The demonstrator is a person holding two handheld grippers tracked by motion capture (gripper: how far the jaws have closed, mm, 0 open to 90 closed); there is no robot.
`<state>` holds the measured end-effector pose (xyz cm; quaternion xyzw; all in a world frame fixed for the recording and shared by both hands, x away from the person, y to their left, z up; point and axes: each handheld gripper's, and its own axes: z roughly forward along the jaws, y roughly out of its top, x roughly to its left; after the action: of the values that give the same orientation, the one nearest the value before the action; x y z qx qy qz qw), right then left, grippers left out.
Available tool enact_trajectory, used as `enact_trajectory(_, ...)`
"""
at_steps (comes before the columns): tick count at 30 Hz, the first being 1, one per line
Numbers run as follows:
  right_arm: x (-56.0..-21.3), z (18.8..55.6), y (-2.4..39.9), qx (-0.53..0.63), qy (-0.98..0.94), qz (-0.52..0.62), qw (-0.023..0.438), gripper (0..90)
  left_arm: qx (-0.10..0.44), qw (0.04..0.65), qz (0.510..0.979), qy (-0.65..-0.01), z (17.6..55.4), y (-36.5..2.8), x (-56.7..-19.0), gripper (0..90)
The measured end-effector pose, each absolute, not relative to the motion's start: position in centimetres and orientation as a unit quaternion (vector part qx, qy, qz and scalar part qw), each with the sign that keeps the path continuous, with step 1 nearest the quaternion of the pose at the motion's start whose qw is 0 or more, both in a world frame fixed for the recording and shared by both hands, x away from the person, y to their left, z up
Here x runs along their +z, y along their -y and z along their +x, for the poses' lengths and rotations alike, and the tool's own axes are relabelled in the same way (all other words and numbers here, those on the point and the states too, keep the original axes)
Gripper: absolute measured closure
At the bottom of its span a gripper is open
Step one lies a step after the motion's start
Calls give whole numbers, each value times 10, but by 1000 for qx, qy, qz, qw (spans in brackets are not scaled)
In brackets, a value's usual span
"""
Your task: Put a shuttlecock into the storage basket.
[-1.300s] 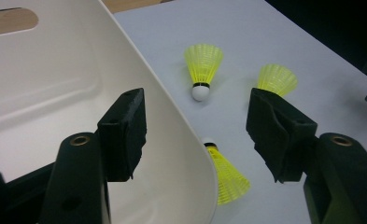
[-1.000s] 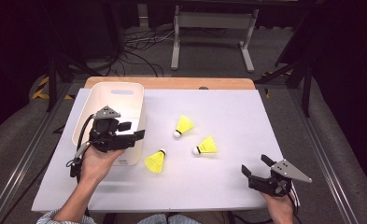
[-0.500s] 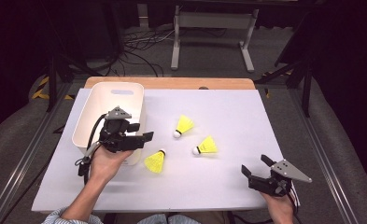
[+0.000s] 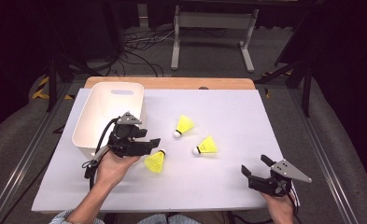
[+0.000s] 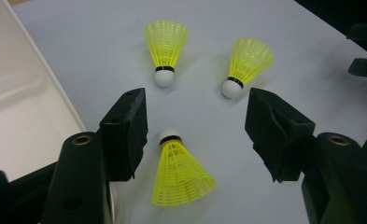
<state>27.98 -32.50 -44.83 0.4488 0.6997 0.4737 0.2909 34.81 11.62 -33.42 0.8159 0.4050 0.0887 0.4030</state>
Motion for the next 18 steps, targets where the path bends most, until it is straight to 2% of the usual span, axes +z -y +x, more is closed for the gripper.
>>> enact_trajectory(18, -448, 280, 325, 474, -700, 448, 290, 128, 90, 373, 831, -403, 337, -111, -343, 396)
